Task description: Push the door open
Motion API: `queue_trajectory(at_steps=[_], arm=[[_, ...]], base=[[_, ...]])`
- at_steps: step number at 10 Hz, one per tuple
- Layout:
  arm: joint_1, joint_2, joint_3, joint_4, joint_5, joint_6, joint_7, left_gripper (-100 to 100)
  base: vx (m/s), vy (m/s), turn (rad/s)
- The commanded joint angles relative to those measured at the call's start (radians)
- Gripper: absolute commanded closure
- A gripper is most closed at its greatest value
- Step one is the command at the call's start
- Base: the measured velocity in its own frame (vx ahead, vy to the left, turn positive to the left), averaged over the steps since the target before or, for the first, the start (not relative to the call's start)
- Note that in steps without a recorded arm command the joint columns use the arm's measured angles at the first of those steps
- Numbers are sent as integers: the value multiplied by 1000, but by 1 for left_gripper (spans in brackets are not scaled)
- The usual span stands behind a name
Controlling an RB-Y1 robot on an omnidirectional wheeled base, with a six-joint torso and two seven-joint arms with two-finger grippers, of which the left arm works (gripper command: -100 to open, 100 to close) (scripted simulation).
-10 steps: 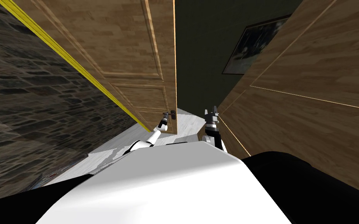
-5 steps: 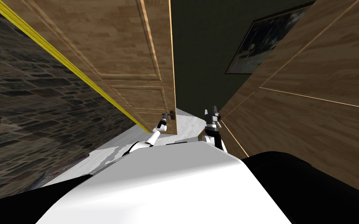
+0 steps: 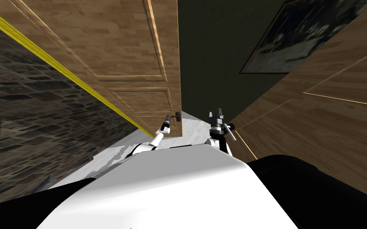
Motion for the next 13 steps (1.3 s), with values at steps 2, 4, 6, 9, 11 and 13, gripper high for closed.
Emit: queue_trajectory(at_steps=[2,4,6,9,11,13], arm=[[5,26,38,-24,-17,17,0,100],[4,28,55,-23,-31,17,1,100],[4,28,59,-22,-35,16,2,100],[5,-10,67,-27,-34,24,-36,-100],[-4,-40,73,-9,-33,15,-47,-100],[-11,-69,77,3,-33,9,-56,-100]], base=[[164,-7,79],[141,-4,97],[97,7,119],[-122,-11,178],[-158,-98,91],[-134,-158,63]])
